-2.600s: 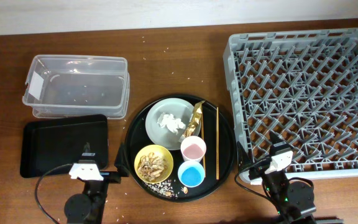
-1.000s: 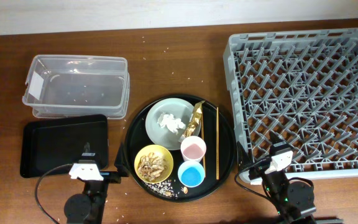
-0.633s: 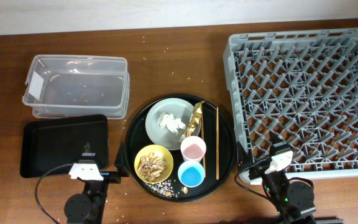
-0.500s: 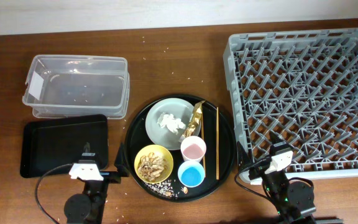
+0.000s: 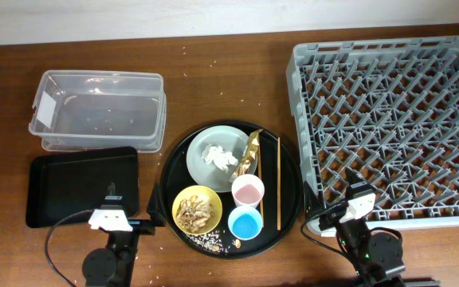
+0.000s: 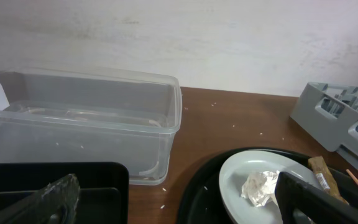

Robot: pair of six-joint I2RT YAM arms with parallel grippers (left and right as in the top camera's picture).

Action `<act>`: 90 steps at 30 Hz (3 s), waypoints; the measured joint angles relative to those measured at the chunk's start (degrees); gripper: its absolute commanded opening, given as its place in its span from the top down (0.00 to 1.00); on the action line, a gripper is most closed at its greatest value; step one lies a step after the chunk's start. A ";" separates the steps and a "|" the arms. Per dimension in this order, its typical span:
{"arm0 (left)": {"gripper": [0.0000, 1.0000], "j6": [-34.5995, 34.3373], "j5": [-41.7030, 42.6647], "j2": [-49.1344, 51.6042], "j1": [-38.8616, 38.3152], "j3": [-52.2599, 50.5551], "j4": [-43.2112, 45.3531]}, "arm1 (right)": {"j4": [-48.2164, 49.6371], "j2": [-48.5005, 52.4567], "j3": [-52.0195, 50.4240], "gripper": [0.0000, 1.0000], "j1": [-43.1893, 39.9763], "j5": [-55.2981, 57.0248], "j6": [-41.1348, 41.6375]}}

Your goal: Sort waste into correct bins and load items into the dishwasher rack

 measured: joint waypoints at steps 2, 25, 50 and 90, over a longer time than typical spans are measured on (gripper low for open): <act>0.00 0.00 0.00 0.00 0.00 0.00 0.00 | 0.02 0.00 0.00 0.01 0.00 0.00 0.00; 0.01 0.00 0.00 0.00 0.00 0.00 0.85 | 0.00 0.00 0.00 0.01 0.00 0.00 0.00; 0.11 -0.96 24.22 51.80 -0.24 66.18 -51.32 | -63.65 39.93 72.63 0.01 0.00 -10.99 10.54; 1.00 4.74 85.33 89.37 -10.78 78.99 -51.43 | -46.27 65.79 75.12 0.36 2.38 -59.43 -3.17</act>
